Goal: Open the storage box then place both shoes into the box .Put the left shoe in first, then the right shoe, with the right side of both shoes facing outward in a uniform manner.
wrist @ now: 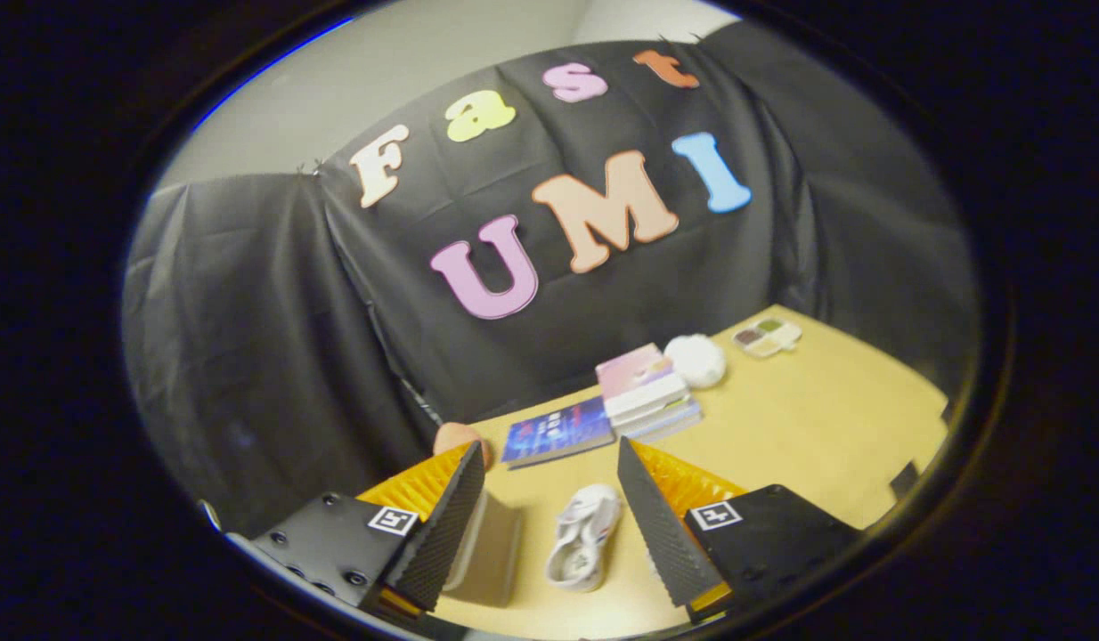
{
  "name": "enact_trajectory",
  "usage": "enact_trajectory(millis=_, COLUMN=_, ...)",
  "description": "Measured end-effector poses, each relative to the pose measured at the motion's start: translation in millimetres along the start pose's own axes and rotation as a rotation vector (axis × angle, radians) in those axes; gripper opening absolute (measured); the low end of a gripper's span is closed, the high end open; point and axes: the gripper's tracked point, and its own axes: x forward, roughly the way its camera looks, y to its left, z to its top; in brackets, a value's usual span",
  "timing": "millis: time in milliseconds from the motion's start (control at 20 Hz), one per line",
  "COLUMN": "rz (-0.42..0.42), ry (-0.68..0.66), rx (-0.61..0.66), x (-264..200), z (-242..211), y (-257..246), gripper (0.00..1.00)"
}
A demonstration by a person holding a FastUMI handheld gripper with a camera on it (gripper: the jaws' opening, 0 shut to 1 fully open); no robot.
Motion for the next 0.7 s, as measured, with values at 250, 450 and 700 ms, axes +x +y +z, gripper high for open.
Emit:
enact_trajectory(millis=250, rz=0.110, ry=0.169, rx=0.366, x=18.1, z=-75.9, y=19.2, gripper=0.98)
enact_trajectory(millis=450, rz=0.160, ry=0.259, rx=0.551, x=12.5, z=-136.3, y=29.8, gripper=0.98)
enact_trajectory(millis=700, rz=0.205, ry=0.388, rx=0.741, x=20.6, z=-191.9, y=48.7, gripper=0.98)
